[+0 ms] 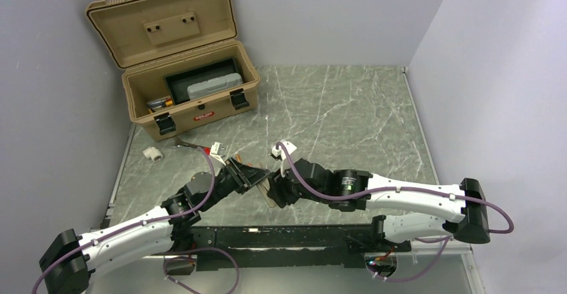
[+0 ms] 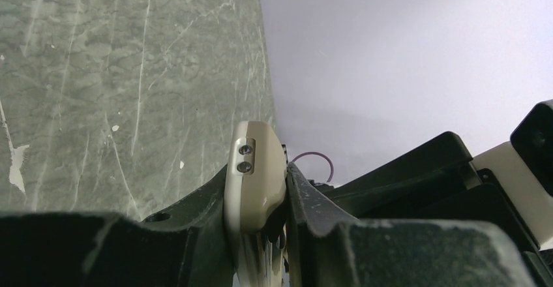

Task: Load the batteries into the remote control
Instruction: Remove the battery cover from the remote control.

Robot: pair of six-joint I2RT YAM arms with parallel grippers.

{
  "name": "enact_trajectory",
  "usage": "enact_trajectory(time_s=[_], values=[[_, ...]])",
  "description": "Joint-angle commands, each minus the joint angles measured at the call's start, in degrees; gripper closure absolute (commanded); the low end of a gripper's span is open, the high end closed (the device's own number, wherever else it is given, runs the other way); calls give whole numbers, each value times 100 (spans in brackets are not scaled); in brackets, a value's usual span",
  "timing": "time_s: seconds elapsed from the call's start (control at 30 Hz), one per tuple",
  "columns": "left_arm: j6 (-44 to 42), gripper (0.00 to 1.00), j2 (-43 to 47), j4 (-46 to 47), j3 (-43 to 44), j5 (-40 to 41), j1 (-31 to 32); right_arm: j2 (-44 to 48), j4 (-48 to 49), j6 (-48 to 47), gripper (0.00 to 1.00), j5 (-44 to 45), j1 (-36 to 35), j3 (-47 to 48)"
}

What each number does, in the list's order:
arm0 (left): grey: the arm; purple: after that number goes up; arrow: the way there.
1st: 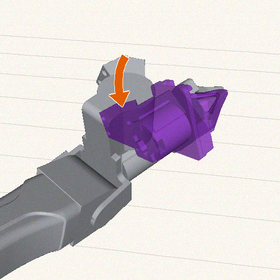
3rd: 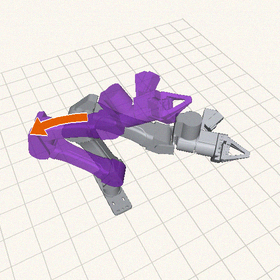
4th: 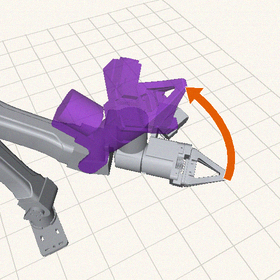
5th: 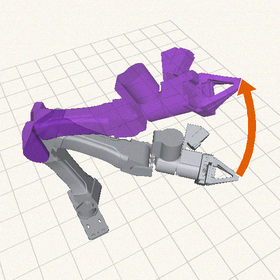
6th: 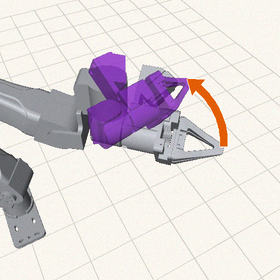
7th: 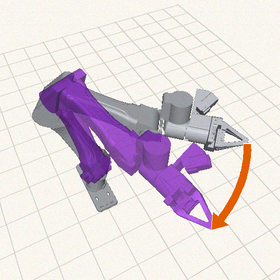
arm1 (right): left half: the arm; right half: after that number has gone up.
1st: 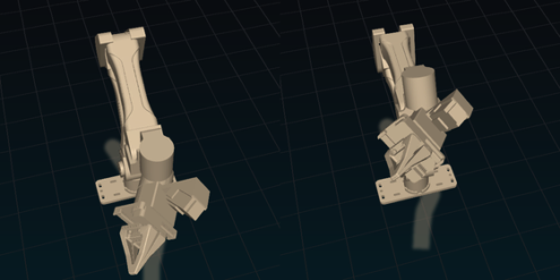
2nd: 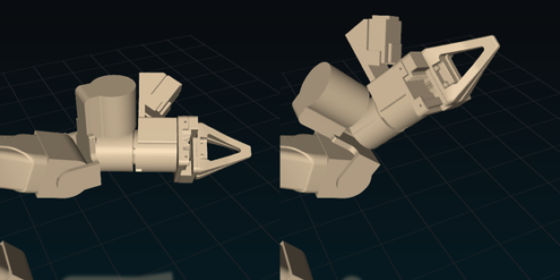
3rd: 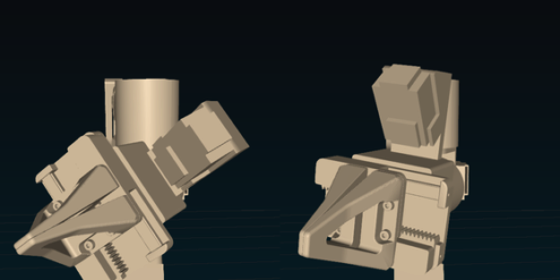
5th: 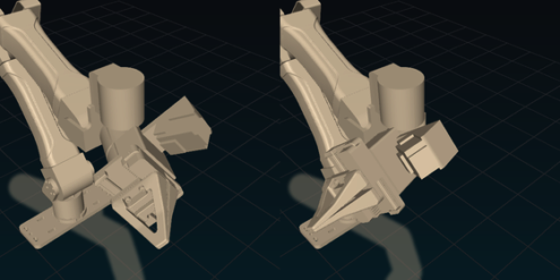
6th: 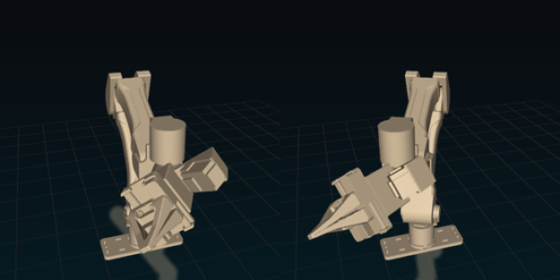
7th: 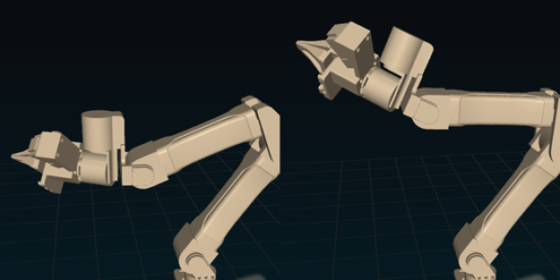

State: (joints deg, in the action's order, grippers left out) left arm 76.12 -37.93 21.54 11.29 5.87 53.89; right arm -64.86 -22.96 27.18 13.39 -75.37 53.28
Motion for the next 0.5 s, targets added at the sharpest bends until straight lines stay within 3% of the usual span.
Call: enact_trajectory(time_s=[0.0, 0.17, 0.47], values=[[17, 100, 40, 245, 233, 13, 19, -65, 118, -21, 49, -12, -72, 60], [8, 100, 97, 180, 235, 53, 23, -79, 83, -15, 50, -71, -78, 69], [22, 100, 98, 193, 214, 63, 24, -80, -39, -11, 62, -48, -100, 69]])
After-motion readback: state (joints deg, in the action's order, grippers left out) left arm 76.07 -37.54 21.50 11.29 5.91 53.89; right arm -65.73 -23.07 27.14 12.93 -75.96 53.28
